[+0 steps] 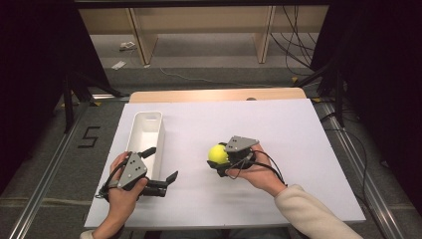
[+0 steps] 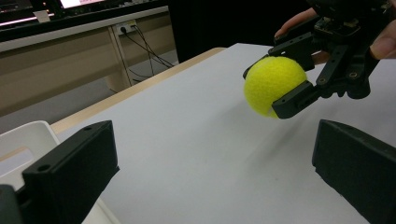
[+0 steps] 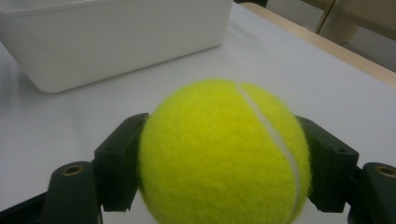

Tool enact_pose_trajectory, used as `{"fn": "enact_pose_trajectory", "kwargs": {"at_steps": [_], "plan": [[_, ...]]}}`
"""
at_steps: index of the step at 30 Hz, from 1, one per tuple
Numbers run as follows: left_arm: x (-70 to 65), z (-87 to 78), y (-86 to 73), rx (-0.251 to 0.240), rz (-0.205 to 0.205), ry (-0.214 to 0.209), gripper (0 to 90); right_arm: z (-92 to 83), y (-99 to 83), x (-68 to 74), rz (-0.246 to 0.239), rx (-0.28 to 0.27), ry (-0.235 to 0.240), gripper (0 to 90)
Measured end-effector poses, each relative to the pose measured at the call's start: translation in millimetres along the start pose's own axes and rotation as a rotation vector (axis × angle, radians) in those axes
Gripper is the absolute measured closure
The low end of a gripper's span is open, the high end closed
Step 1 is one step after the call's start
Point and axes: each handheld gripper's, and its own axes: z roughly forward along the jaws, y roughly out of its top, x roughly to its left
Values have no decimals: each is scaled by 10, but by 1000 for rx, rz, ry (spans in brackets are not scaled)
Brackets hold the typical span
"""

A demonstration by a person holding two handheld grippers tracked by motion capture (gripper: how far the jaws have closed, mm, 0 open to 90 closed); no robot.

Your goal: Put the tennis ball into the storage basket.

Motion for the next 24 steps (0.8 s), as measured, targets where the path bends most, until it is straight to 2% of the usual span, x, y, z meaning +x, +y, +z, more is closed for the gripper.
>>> {"fn": "enact_pose_trajectory", "kwargs": {"at_steps": [24], "plan": [[4, -5, -1, 0, 0, 1, 0, 26, 96, 7, -3, -21, 6, 266]]}}
